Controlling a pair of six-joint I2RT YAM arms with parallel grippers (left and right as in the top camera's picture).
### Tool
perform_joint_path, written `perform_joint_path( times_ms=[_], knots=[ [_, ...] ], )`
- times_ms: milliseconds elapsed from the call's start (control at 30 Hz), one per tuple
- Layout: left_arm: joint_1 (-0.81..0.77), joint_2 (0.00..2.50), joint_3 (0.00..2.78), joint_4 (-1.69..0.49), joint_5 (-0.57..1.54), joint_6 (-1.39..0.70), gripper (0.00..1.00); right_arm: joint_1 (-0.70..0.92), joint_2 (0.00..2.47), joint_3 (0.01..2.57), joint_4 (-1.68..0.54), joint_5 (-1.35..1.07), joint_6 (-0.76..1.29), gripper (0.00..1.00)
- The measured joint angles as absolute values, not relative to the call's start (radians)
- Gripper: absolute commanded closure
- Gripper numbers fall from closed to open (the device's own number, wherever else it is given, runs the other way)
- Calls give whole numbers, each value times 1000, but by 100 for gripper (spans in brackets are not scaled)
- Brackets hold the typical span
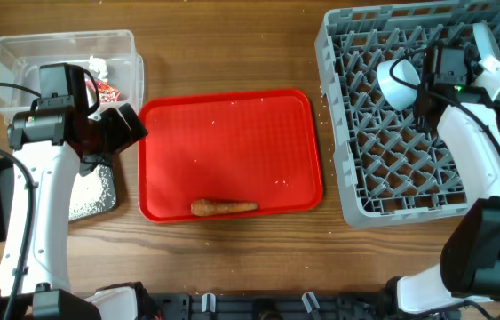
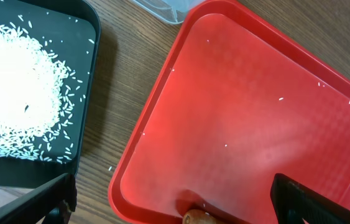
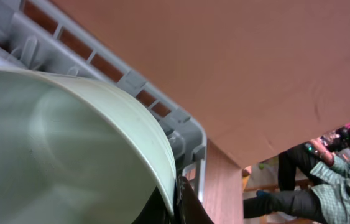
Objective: Sort waste into correct bins and load items into the dishwasher rack
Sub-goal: 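Carry the green bowl into the rack and set it down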
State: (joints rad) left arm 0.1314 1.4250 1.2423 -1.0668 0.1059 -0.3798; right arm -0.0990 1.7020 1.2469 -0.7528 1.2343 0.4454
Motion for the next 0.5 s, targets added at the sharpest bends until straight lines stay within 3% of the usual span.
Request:
perform_joint_path(
  times_ms=[400,500],
  knots=[
    [131,1425,1242,-1066,125,-380,0,-60,1702,1164,-679,1188,464,96],
    [131,1425,1242,-1066,126,-380,0,-19,1702,1158,-691,1182,465,91]
  ],
)
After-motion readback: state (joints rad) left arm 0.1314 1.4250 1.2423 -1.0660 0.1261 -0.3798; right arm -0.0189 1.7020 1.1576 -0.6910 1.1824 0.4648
